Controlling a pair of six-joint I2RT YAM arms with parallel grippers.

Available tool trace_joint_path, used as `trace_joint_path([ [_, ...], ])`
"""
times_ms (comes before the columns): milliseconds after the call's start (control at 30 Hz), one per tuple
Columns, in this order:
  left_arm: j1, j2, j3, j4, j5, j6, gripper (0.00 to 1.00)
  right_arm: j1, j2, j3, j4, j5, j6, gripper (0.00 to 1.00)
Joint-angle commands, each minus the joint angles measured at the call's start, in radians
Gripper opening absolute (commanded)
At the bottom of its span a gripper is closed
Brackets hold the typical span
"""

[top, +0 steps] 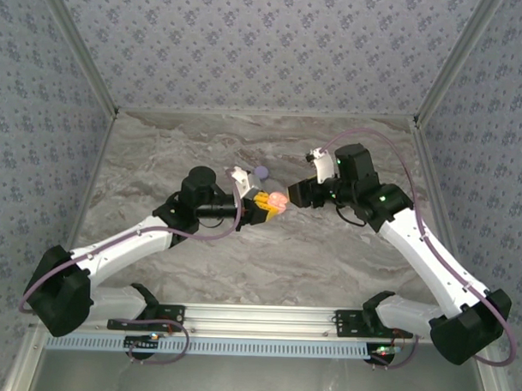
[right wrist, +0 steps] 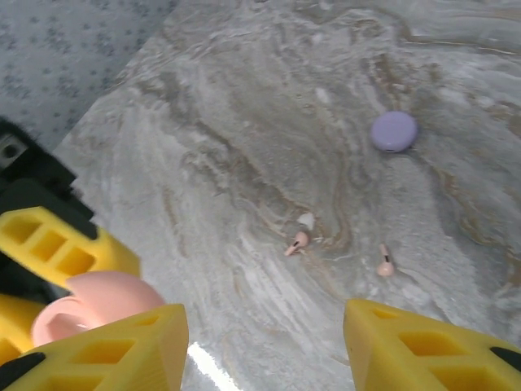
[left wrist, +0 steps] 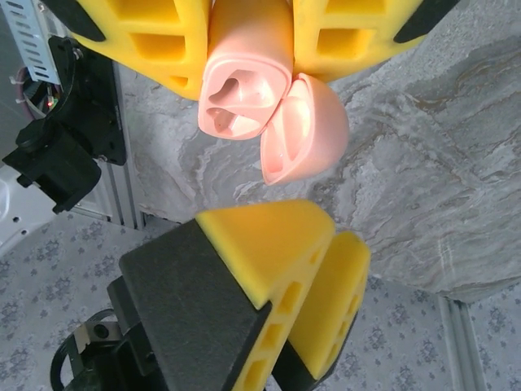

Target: Insert the wireless bluetooth earbuds into the charging case

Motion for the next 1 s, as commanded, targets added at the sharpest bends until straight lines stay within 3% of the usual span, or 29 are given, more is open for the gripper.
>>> trace_joint_path([
  [0, 0.004, -0.013, 0.021, 0.008, -0.070, -0.008, 0.17, -0.019, -0.026, -0.013, 0.003, 0.104, 0.042, 0.56],
  [267, 0.009, -0.051, -0.026, -0.005, -0.262, -0.087, 0.16, -0.059, 0.125, -0.017, -0.033, 0.127, 0.088, 0.57],
  [567, 0.007, -0.155, -0.099, -0.046, -0.366, -0.127, 0.15, -0.062, 0.379, 0.028, 0.016, 0.112, 0.121, 0.52],
  [833, 0.001, -0.213, -0.127, -0.098, -0.421, -0.143, 0.16, -0.060, 0.639, 0.168, 0.015, 0.092, 0.103, 0.25],
  [967, -0.001, -0.229, -0.135, -0.109, -0.441, -0.148, 0.16, -0.052, 0.753, 0.255, -0.026, 0.125, 0.090, 0.21],
])
